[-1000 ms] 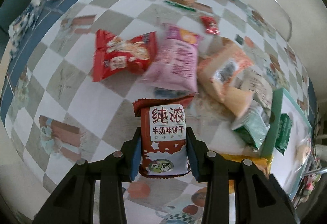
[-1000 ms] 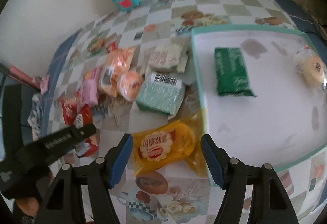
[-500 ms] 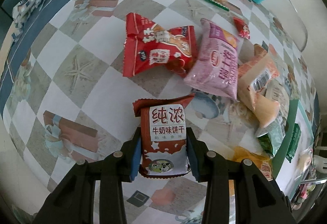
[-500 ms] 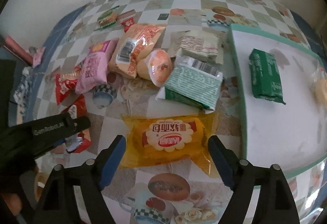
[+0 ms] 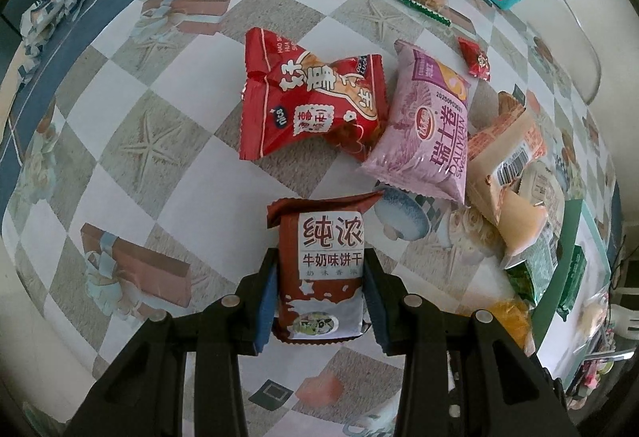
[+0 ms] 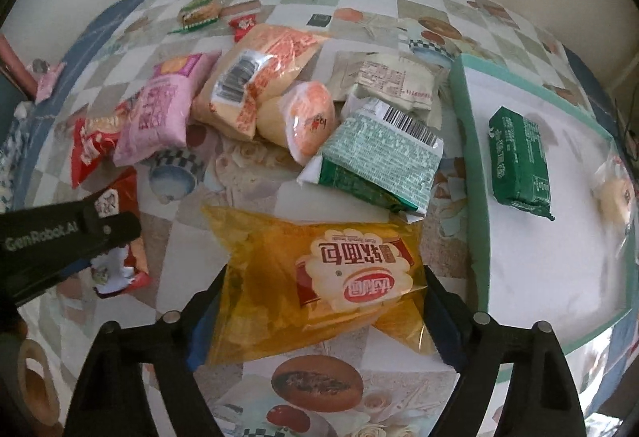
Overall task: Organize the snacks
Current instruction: 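Carry the red pack with the left gripper while the right gripper carries the yellow pack toward the tray, then open the left gripper over the tray while the right gripper releases the yellow pack into it, then move the left gripper to the red 'nice' pack while the right gripper moves to the green-white pack, then grasp the red 'nice' pack with the left gripper while the right gripper grasps the green-white pack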
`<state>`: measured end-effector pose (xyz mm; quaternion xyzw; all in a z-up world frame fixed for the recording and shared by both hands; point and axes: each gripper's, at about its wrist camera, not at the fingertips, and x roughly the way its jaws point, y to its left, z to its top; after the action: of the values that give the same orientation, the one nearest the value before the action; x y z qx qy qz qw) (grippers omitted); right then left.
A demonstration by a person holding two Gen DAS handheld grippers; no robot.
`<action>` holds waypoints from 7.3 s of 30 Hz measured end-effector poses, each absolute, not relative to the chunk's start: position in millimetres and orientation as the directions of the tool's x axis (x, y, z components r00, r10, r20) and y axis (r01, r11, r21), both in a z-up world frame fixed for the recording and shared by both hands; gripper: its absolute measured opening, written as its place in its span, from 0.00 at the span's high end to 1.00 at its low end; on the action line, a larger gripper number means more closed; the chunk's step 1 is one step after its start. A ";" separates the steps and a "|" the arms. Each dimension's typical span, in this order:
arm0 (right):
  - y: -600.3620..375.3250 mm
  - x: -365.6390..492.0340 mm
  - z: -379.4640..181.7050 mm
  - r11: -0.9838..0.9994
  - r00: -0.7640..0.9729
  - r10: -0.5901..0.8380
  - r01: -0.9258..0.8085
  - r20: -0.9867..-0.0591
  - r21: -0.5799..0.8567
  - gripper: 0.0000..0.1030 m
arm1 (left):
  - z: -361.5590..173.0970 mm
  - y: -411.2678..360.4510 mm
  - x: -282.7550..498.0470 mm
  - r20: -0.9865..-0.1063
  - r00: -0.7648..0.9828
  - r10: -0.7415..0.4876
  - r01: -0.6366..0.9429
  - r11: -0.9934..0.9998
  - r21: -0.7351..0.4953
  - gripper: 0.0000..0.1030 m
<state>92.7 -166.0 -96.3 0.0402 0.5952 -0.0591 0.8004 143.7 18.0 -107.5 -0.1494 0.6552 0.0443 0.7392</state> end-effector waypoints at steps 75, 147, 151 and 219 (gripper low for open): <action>-451.1 -8.5 -51.5 0.669 0.310 -0.195 0.736 -0.930 0.105 0.18 | -60.1 -292.2 67.3 -0.922 0.284 -0.262 0.423 0.897 -0.125 0.59; -194.9 124.6 -57.7 0.930 0.444 -0.003 0.331 -0.896 0.161 0.00 | -59.4 93.9 189.9 -0.926 0.373 -0.050 -0.356 0.914 -0.193 0.04; -190.7 133.7 -63.7 0.933 0.433 0.001 0.324 -0.901 0.157 0.00 | -69.6 84.0 199.6 -0.926 0.362 -0.105 -0.325 0.917 -0.231 0.04; -215.3 153.2 -105.9 0.907 0.355 0.015 0.388 -0.935 0.162 0.31 | -115.5 26.8 223.1 -0.977 0.212 -0.016 -0.255 0.964 -0.071 0.22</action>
<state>153.2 -215.3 -105.9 0.1814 0.5557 -0.1162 0.8030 223.1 26.8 -115.5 -0.1089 0.6227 0.0777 0.7709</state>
